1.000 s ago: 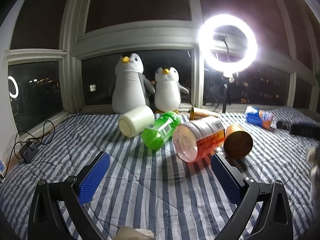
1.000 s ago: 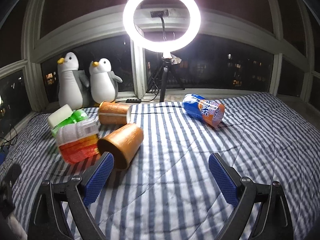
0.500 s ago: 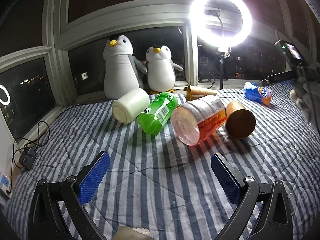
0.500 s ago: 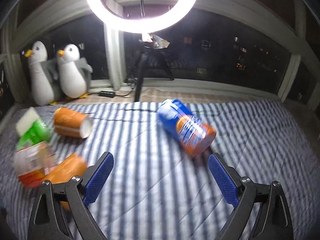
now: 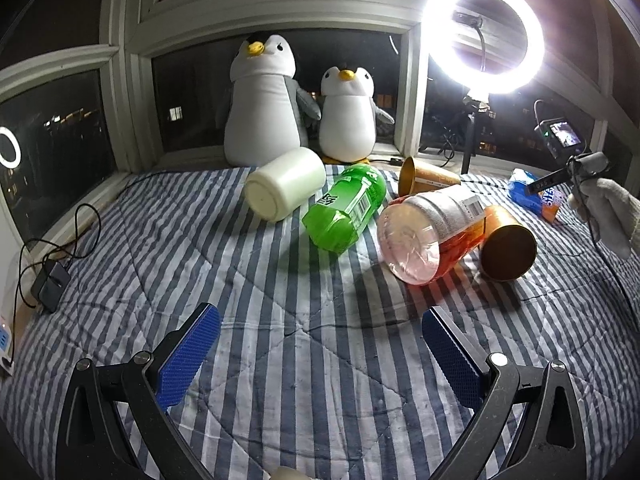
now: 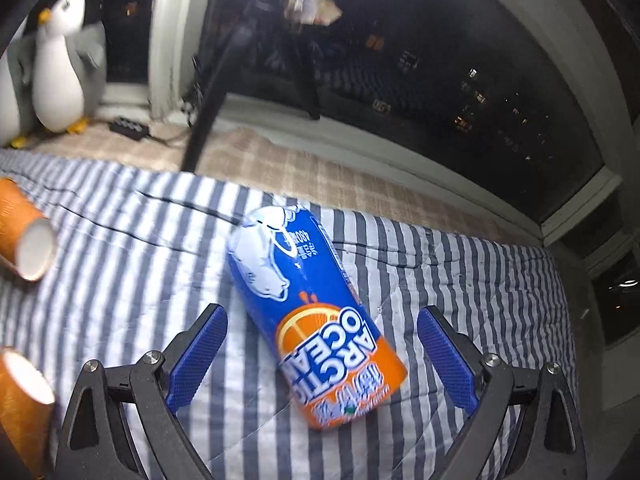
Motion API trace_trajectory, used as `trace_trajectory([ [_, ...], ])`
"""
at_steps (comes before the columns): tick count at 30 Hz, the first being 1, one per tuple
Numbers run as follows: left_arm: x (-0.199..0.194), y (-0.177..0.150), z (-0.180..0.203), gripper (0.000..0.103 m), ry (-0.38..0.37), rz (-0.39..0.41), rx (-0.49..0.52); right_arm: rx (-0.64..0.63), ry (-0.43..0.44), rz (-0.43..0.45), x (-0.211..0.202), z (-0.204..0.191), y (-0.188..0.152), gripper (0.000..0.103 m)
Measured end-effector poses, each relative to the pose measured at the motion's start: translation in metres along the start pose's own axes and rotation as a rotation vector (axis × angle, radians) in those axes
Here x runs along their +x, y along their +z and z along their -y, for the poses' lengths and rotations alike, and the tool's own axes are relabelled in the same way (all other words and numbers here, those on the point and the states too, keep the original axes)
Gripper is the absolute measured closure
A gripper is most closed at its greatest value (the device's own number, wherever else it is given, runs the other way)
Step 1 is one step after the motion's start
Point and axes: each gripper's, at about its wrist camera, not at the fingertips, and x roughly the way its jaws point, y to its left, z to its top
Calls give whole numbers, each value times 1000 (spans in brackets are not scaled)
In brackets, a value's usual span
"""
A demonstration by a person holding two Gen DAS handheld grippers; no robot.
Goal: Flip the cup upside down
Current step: 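Move the right gripper toward the blue Arctic Ocean can lying on its side, then close the right gripper around the middle of the blue can and lift it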
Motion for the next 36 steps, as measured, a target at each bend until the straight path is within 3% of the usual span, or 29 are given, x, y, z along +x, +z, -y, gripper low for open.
trace_trajectory([
  [6,0,-1,1,1,5,2,10,-64,-39,-52,17,-6,3,18],
  [9,-2,0,3,1,9,5,12,-69,-40,-71,21,-6,1,37],
  [15,-9,1,1,1,10,8,12,-49,-43,-55,5,-10,-7,40],
  [21,-17,4,1,1,-10,10,7,76,151,-43,-52,-4,-29,42],
  [24,-22,6,3,1,-25,6,13,114,256,-92,-76,-16,-53,52],
  [26,-27,6,5,1,-41,3,21,119,305,-118,-87,-28,-67,52],
  [30,-38,4,9,1,-52,9,41,93,309,-144,-98,-52,-88,52],
  [36,-45,3,10,1,-64,-8,57,191,391,-165,-110,-53,-103,53],
])
